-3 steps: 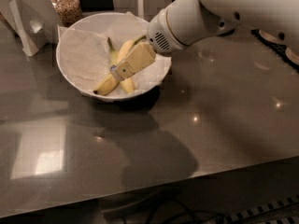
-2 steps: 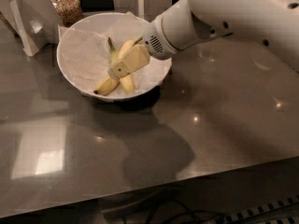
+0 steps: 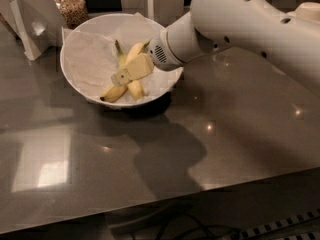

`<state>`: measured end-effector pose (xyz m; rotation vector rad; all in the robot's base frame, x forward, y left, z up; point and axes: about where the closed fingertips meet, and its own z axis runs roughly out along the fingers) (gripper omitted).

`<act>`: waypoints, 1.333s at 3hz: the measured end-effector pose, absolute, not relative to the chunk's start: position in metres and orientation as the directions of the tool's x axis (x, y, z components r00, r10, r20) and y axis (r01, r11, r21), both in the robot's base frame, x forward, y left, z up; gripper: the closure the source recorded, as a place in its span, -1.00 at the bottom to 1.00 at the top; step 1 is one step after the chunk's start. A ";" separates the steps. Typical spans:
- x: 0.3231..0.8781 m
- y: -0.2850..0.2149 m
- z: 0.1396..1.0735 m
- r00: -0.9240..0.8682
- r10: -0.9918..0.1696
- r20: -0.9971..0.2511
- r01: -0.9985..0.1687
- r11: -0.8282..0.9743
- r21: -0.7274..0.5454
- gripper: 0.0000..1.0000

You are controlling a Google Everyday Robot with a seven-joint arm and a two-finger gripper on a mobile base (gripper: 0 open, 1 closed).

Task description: Pick banana from white bowl

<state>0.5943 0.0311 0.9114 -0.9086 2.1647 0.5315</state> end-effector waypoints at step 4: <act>0.613 0.061 0.880 -0.555 -0.394 -0.732 -0.734 0.646 0.209 -0.48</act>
Offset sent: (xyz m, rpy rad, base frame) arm 0.0162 0.0262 -0.0320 0.0830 0.0956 0.0118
